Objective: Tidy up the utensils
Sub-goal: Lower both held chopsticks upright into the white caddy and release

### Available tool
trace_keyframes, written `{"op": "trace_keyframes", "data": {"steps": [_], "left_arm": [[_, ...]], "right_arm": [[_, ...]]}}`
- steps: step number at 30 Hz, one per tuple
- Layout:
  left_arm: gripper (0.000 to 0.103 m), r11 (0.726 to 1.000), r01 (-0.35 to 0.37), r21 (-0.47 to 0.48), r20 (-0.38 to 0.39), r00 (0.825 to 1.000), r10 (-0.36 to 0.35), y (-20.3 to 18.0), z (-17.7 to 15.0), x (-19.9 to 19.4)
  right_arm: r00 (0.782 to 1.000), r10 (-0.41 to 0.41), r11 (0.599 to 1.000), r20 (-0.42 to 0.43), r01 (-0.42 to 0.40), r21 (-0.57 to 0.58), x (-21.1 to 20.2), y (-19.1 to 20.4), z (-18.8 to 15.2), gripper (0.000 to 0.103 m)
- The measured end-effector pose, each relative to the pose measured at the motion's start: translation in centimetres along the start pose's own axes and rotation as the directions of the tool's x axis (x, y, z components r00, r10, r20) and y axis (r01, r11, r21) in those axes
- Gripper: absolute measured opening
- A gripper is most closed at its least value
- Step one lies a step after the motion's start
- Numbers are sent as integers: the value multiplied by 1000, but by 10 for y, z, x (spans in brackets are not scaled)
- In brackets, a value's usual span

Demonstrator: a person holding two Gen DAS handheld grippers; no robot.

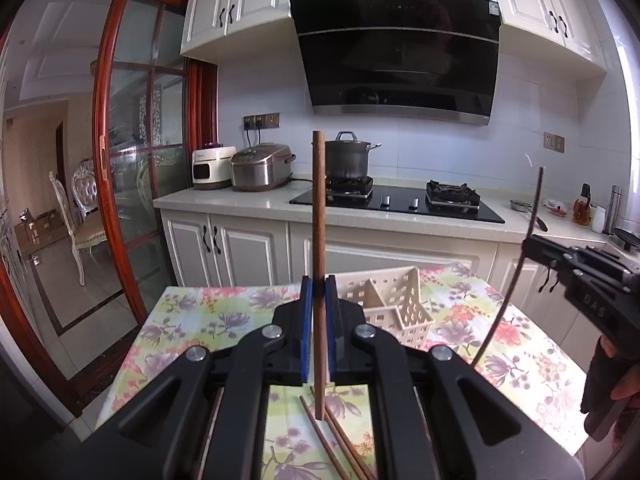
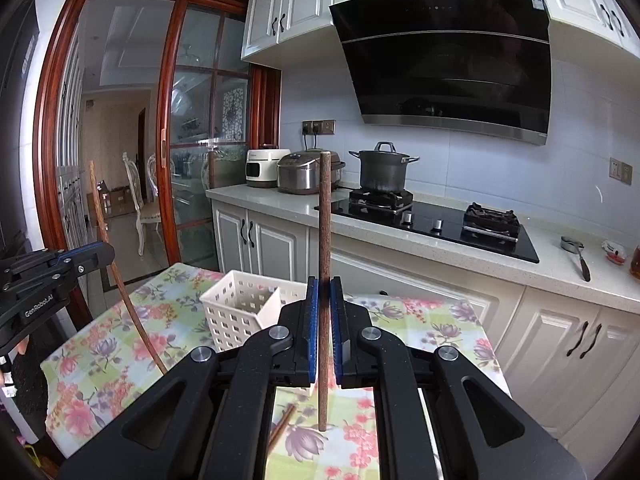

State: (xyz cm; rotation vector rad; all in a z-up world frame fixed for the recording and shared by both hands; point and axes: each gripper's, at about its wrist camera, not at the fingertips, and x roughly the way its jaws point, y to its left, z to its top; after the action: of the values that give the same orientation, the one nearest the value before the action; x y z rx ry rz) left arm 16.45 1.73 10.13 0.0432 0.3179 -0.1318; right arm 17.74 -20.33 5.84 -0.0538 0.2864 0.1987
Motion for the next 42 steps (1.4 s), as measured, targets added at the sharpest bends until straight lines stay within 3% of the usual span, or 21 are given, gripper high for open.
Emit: {"op": "trace_keyframes", "data": {"steps": [5, 14, 21, 28, 36, 39, 42], "left_arm": [[6, 1000, 6, 22, 25, 1000, -7, -5, 23, -1], [6, 999, 40, -20, 29, 999, -39, 1, 82, 22], [6, 1000, 28, -3, 68, 997, -28, -15, 105, 43], [6, 997, 60, -52, -8, 998, -60, -17, 94, 93], [6, 993, 90, -81, -200, 974, -104, -9, 61, 155], [10, 994, 60, -95, -218, 973, -80, -1, 49, 164], [30, 993, 38, -109, -207, 976, -60, 7, 42, 163]], "right_arm": [[1000, 18, 1000, 1, -19, 9, 11, 2, 15, 8], [998, 54, 997, 26, -55, 56, 34, 2, 54, 8], [997, 60, 996, 40, -63, 60, 56, 11, 70, 8], [997, 78, 995, -12, -78, 66, 95, 12, 57, 8], [964, 141, 985, -224, -116, 124, 157, 5, 25, 9], [959, 130, 982, -252, -89, 167, 169, -4, 14, 20], [959, 132, 977, -249, -84, 195, 170, -10, 6, 35]]}}
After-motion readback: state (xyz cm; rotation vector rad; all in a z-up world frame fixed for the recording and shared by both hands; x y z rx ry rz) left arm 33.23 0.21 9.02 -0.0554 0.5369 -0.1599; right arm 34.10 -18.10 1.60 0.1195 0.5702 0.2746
